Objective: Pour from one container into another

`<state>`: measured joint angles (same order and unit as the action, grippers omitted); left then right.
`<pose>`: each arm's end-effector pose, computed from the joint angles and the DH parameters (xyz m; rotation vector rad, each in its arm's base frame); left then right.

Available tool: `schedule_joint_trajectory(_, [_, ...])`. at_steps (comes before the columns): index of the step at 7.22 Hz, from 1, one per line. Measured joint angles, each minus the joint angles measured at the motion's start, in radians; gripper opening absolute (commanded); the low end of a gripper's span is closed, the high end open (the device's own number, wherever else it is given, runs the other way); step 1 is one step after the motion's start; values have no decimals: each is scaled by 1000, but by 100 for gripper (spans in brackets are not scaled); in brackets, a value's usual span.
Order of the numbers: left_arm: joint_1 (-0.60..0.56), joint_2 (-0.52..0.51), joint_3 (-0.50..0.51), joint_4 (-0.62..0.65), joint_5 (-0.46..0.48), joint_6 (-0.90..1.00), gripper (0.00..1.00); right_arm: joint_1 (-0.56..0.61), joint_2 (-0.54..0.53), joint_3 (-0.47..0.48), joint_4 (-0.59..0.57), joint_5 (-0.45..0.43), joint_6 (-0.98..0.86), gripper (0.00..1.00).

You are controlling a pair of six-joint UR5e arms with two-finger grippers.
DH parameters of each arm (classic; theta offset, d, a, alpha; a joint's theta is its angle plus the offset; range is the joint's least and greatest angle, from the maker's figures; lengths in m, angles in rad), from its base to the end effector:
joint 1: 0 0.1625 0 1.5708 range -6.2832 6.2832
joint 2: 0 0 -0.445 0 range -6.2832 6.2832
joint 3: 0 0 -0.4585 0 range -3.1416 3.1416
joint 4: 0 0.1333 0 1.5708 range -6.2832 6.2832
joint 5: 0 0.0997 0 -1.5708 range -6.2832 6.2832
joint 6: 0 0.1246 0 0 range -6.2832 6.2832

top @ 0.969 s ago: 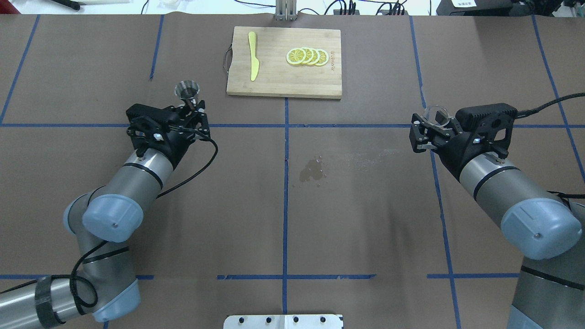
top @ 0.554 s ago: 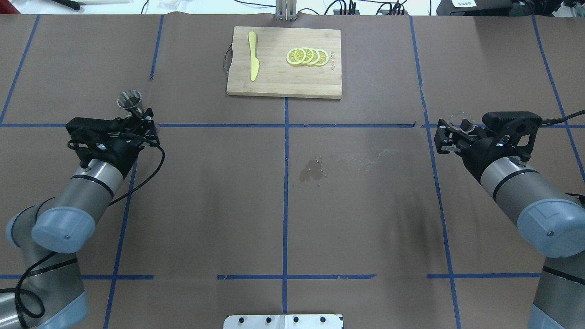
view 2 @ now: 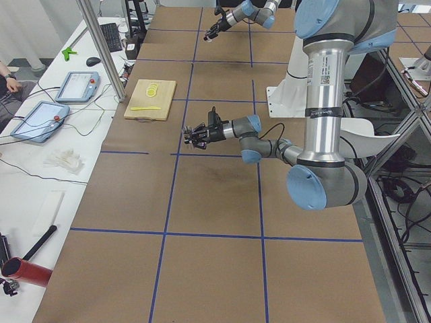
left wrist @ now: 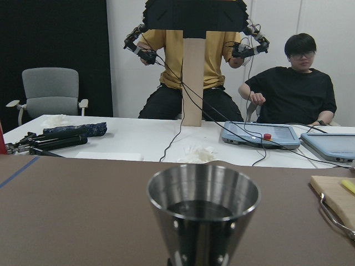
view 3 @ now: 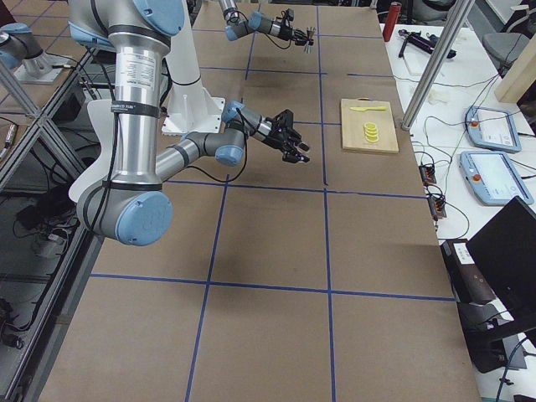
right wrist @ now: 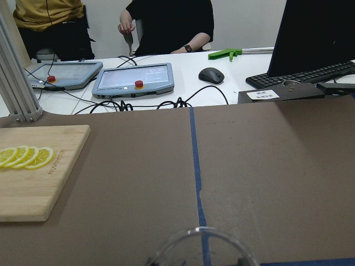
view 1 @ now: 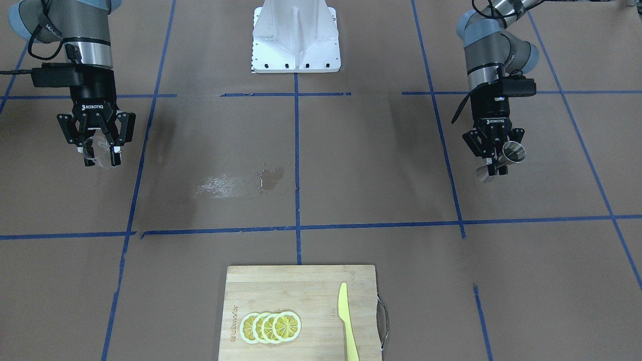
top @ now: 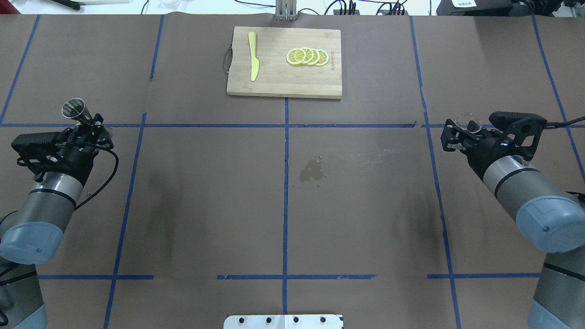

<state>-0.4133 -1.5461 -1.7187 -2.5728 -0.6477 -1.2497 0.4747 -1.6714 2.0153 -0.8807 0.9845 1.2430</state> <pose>0.4147 -0.4359 0.4935 1.1449 0.6797 -0.5958 -0.3764 -0.4208 0.4181 0.8861 -0.7188 0.4334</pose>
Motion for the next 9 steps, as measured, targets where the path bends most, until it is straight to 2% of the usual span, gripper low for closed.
schedule_joint_trajectory(2, [9,1,24,3,6,-37,1,0,-8,-28,13,-1,1,0])
schedule_joint_trajectory(3, [17,1,27,5,5,-40,7,0,-9,-52,54,-4,2,0])
schedule_joint_trajectory(5, [52,1,42,8,6,-41,8,-1,-10,-97,140,-8,2,0])
schedule_joint_trajectory(9, [110,1,64,23,34,-43,12,-4,-1,-124,165,-12,-10,0])
